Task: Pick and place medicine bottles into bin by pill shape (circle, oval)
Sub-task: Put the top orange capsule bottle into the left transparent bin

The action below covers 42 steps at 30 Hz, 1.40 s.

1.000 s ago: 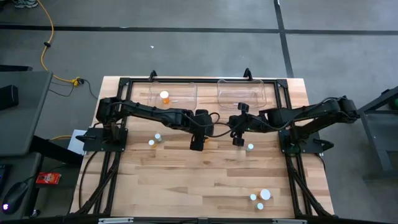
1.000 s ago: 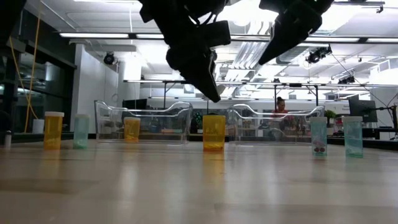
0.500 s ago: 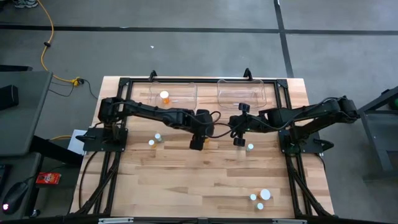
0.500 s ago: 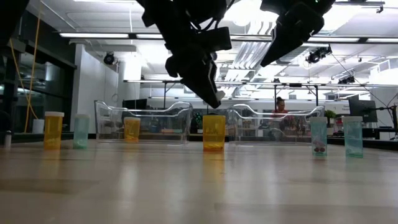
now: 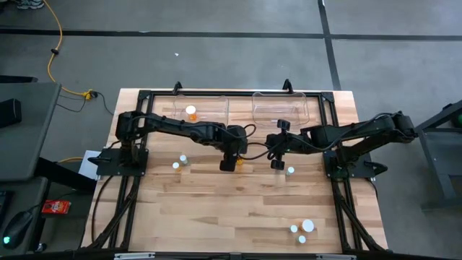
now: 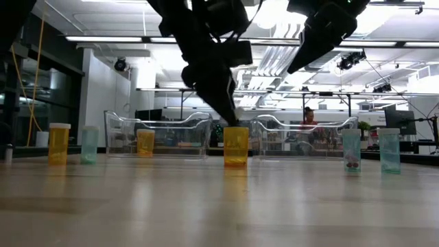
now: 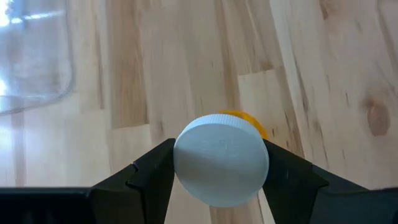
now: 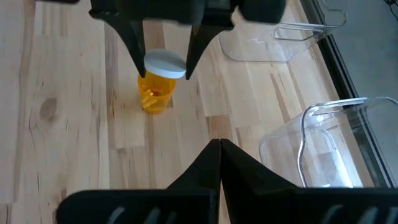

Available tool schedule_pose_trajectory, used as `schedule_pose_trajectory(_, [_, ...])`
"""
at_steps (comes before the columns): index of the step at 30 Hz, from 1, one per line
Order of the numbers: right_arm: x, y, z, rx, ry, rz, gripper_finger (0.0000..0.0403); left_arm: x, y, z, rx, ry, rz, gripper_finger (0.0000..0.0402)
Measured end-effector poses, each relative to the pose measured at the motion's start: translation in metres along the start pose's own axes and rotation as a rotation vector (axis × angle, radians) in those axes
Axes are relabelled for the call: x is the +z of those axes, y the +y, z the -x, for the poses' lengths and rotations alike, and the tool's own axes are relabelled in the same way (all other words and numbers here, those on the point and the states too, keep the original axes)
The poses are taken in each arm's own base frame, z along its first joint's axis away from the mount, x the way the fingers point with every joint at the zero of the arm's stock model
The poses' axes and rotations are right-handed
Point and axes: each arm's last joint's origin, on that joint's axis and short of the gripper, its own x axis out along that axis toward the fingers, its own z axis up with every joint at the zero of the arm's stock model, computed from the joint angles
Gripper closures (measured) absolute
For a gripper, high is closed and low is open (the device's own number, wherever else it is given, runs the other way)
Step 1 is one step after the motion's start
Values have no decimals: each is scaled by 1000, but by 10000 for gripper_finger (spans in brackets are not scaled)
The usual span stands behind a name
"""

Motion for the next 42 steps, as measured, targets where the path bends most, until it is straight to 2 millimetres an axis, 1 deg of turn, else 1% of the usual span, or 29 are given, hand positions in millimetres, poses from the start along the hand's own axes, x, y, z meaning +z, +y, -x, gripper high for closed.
schedule_pose_trajectory(11, [0,0,0,0,0,-1,403,1,-3,0,-2,0,-9,203])
schedule_pose_trajectory(19, [0,0,0,0,0,-2,403,0,-6,0,-54,2,5,203])
schedule_pose_trajectory(23, [0,0,0,0,0,-3,403,-2,-6,-5,-29,22,-5,203])
schedule_pose_trajectory(31, [0,0,0,0,-1,-8,403,-1,-5,-4,22,25,-27,203])
schedule_pose_trajectory(42, [0,0,0,8,-2,-12,403,-1,-5,-5,17,26,-33,203])
